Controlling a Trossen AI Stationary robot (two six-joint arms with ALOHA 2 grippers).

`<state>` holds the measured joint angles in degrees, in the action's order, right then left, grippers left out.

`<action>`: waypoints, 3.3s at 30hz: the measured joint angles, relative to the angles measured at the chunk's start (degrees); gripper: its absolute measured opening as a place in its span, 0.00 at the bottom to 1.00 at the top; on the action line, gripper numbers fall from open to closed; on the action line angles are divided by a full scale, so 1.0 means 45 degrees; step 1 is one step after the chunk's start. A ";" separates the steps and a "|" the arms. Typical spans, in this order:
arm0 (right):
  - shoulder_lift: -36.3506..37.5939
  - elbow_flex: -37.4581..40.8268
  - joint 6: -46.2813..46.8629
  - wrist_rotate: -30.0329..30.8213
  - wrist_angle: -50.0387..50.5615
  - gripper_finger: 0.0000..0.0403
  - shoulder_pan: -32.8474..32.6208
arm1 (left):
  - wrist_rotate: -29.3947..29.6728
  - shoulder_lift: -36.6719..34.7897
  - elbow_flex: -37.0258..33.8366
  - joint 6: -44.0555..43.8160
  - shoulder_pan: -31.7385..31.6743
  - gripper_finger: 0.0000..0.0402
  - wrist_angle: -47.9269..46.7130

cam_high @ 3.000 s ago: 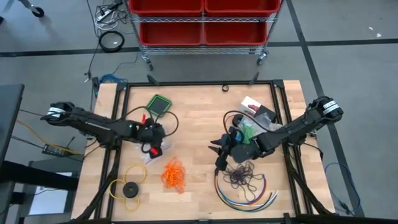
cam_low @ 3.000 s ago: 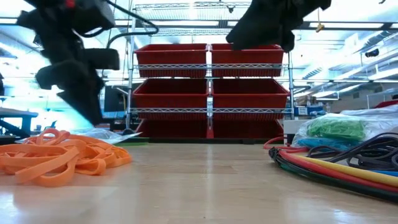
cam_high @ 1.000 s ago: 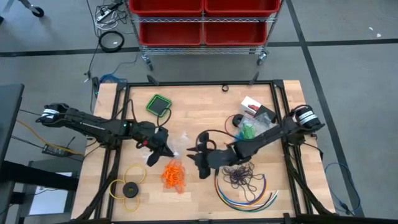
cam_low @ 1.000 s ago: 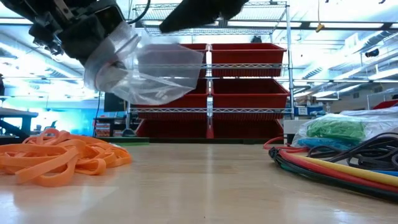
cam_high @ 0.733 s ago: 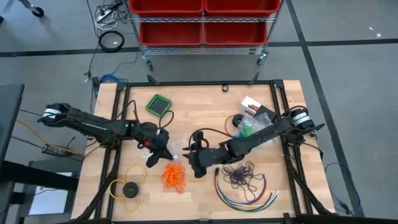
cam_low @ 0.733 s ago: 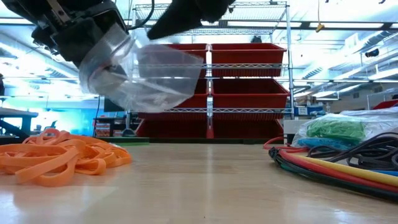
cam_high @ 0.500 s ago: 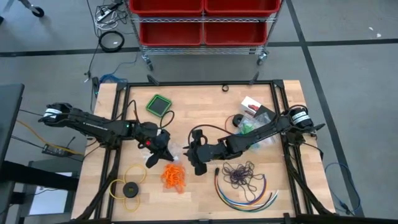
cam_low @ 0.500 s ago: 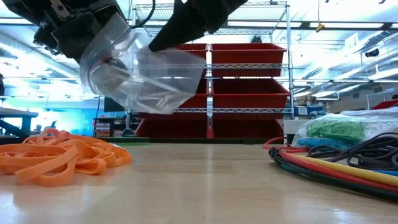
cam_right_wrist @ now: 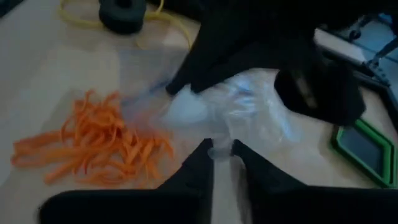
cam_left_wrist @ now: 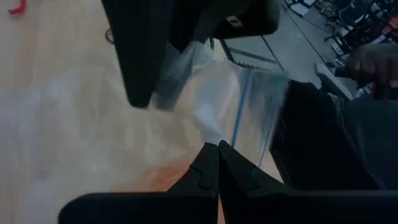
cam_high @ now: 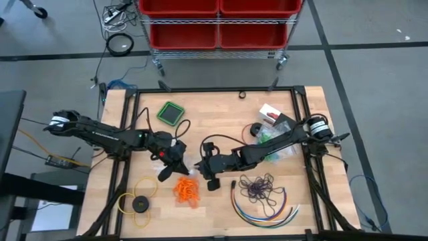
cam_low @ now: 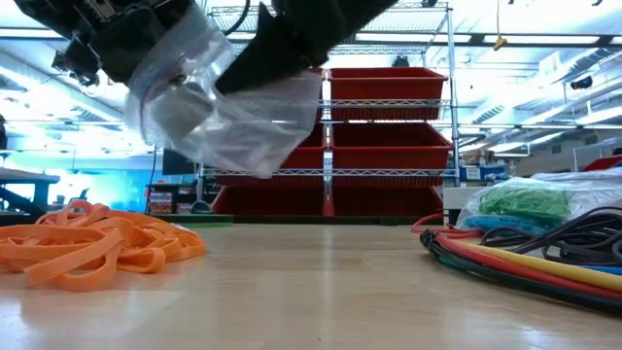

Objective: Sort rubber bands
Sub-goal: Open the transparent zip bag

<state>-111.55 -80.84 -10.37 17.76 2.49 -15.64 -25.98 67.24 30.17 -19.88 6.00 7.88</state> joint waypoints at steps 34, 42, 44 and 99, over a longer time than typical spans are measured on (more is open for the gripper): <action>0.2416 -0.0015 0.3531 0.3754 0.2936 0.00 -0.1942 | 0.3782 -0.3539 0.0321 0.3757 -0.0238 0.52 -0.3013; 0.3258 -0.0015 0.3643 0.4761 0.2953 0.00 -0.2444 | 0.4138 -0.4099 -0.1115 0.4355 -0.0228 0.52 0.0018; 0.3389 -0.0015 0.3633 0.4996 0.2958 0.00 -0.2596 | 0.4136 -0.4145 -0.2080 0.4192 -0.0228 0.52 0.1853; 0.4936 -0.0015 0.2385 0.4816 0.1151 0.00 -0.1506 | 0.5855 0.1088 -0.3045 0.5557 0.1778 0.41 1.5893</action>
<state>-89.34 -80.90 0.36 39.44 7.66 -22.41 0.37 72.14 16.47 5.13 14.00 79.40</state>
